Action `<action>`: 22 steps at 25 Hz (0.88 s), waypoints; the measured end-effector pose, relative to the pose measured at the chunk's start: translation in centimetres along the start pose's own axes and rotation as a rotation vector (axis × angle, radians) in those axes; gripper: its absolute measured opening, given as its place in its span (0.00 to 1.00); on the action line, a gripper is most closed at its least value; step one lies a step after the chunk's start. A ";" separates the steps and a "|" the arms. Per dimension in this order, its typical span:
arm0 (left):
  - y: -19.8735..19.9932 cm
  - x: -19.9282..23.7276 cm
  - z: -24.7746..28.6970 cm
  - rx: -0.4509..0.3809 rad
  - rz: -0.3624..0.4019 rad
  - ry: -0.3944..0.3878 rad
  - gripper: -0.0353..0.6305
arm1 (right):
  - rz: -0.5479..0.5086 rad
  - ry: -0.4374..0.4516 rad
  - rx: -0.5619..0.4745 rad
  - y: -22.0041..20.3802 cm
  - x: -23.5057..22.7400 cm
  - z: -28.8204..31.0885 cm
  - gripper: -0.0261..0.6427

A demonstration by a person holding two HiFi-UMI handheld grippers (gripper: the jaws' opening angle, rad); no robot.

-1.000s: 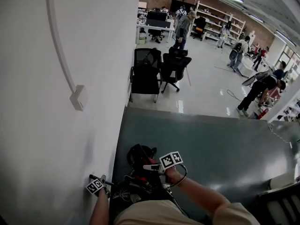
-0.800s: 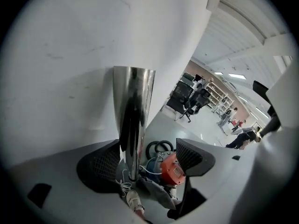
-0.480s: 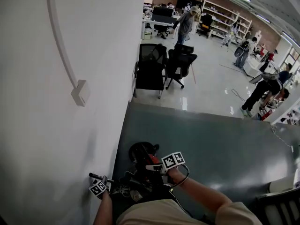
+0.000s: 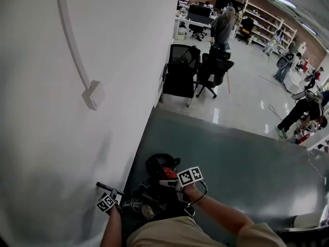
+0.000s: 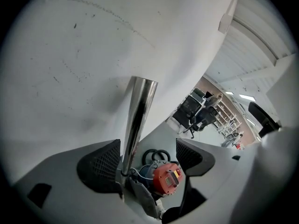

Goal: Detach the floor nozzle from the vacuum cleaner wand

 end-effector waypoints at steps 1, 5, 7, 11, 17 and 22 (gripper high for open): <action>-0.4 -0.6 -0.4 -0.012 -0.015 0.004 0.60 | -0.002 0.011 -0.002 0.4 -0.3 -0.5 0.33; -1.7 -3.9 -2.2 -0.102 -0.085 0.023 0.60 | -0.023 0.055 -0.012 3.2 -1.8 -3.3 0.33; -2.5 -6.4 -3.2 -0.170 -0.123 0.013 0.60 | -0.039 0.075 -0.015 4.7 -2.5 -5.2 0.33; -3.5 -12.9 -4.1 -0.288 -0.156 -0.065 0.59 | -0.068 0.133 -0.039 7.8 -3.9 -9.6 0.33; -4.3 -24.1 -7.0 -0.430 -0.070 -0.126 0.59 | -0.120 0.209 -0.054 10.7 -6.1 -15.7 0.33; -4.8 -30.1 -10.2 -0.538 -0.005 -0.219 0.58 | -0.163 0.219 -0.022 12.2 -7.4 -17.1 0.33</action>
Point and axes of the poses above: the fingertips, and each gripper's own axes: z forward along the fingers, x to its left, y out of its top, the point moved 8 cm from there along -z, backward along the fingers, and after that the axes turned 8 degrees about -y, right-handed, at the moved point
